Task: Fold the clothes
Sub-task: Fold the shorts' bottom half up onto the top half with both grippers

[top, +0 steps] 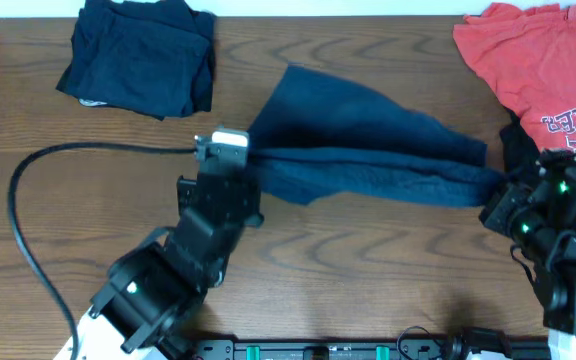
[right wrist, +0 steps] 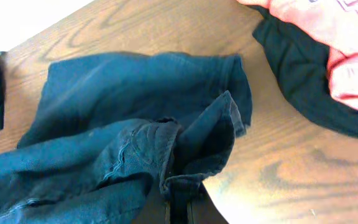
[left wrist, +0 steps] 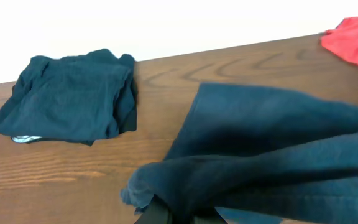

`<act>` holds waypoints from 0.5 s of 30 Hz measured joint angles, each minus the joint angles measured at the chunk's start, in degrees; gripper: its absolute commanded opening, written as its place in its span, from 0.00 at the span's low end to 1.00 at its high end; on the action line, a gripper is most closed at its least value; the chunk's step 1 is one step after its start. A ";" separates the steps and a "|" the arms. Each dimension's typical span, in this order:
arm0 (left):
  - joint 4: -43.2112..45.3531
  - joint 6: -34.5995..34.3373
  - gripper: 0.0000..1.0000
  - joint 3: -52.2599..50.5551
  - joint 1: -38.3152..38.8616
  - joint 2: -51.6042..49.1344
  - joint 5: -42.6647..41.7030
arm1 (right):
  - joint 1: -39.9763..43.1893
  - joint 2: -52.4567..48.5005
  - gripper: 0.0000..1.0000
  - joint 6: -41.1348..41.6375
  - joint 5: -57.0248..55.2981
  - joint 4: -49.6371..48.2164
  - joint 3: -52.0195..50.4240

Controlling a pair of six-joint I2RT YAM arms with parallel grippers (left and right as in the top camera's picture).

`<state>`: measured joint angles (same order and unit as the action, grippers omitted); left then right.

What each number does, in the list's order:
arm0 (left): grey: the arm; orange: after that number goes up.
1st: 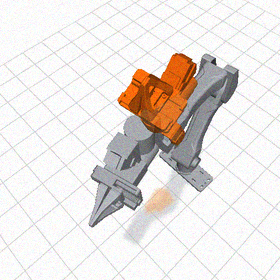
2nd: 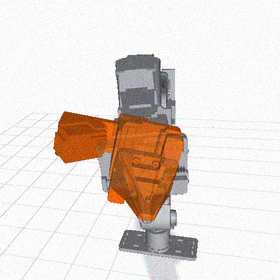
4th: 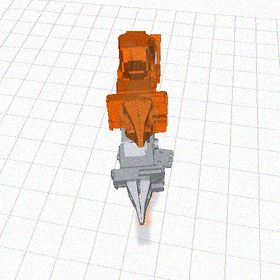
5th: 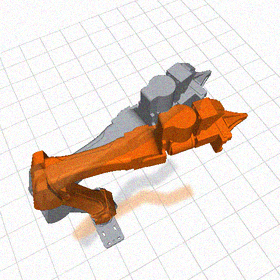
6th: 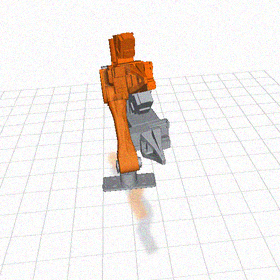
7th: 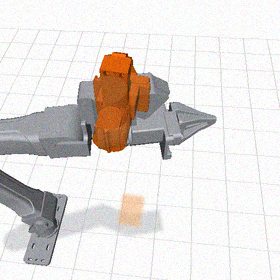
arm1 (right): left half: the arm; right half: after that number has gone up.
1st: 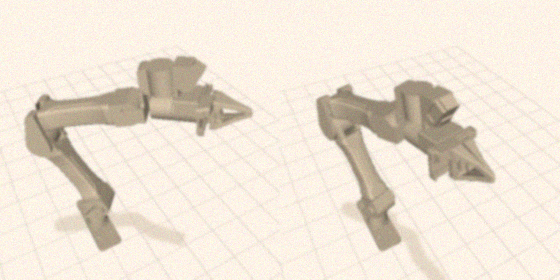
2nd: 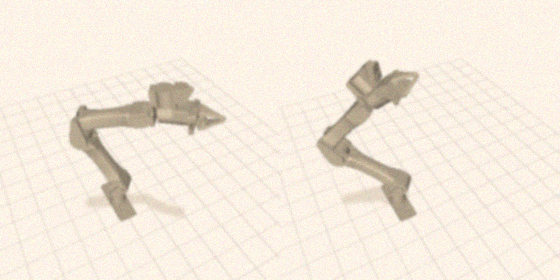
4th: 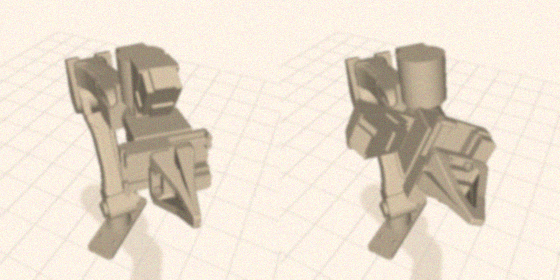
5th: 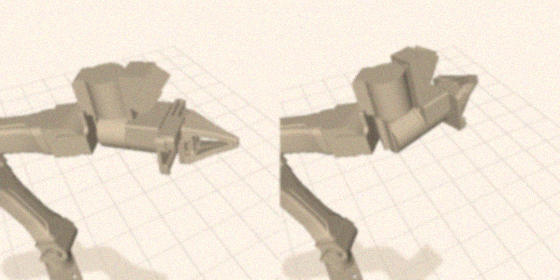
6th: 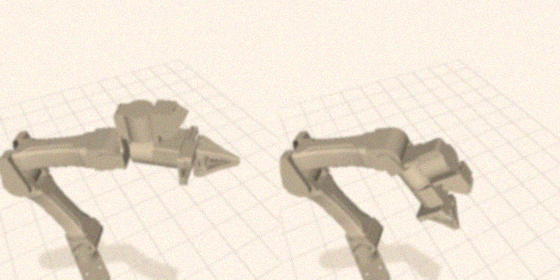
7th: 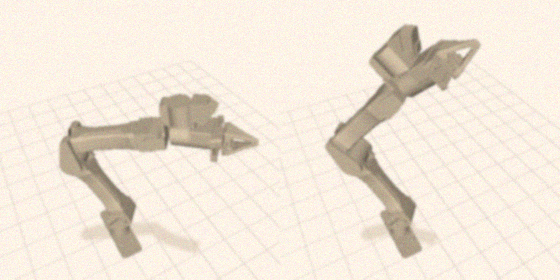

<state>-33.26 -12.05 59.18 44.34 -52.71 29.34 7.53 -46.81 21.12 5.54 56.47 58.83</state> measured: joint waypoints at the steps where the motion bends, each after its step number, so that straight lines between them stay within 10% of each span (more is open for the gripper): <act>1: 0.02 -0.28 0.06 0.00 0.68 0.11 0.63 | 0.00 0.13 0.01 0.20 -0.09 0.68 0.39; 15: 13.68 -2.82 0.06 0.00 -0.94 -19.32 2.99 | 0.00 -18.32 0.01 1.92 -4.07 -5.44 1.38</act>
<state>-19.57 -14.87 59.18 43.40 -72.03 32.34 7.53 -65.12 23.05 1.48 51.03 60.20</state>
